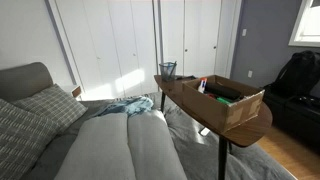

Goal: Pick up the white marker on the table and drop it in the cardboard box

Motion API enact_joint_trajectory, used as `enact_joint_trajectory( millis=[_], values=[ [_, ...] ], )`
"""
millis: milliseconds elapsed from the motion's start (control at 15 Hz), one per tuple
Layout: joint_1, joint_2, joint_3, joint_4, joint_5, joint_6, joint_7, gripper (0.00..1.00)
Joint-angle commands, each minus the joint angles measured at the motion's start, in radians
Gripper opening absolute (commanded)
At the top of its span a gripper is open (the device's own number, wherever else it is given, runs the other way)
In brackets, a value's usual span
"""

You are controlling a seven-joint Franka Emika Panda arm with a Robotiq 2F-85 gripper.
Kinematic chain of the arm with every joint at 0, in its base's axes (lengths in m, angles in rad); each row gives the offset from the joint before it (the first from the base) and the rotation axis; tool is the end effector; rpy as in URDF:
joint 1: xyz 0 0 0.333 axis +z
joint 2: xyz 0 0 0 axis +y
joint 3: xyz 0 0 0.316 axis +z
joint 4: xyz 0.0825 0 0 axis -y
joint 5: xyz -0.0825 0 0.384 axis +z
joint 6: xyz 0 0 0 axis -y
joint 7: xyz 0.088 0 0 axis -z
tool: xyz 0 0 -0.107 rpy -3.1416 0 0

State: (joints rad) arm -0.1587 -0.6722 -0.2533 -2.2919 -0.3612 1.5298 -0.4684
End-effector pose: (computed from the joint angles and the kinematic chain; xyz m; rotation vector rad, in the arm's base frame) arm 0.2890 -0.1911 0.5735 2.9785 0.1824 -0.2653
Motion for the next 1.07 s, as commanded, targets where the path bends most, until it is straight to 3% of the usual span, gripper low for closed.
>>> enact_joint_trajectory(
  millis=[0,400,533,733,1000],
  values=[
    [0.021,-0.002,-0.014,0.003,-0.008,-0.007,0.009,1.0],
    [0.021,-0.002,-0.014,0.003,-0.008,-0.007,0.009,1.0],
    [0.022,0.119,0.023,0.106,0.07,-0.123,0.12,1.0],
    [0.048,0.266,0.093,0.24,0.153,-0.186,0.318,1.0],
    [0.046,0.495,0.131,0.454,0.214,-0.26,0.506,1.0]
  ],
)
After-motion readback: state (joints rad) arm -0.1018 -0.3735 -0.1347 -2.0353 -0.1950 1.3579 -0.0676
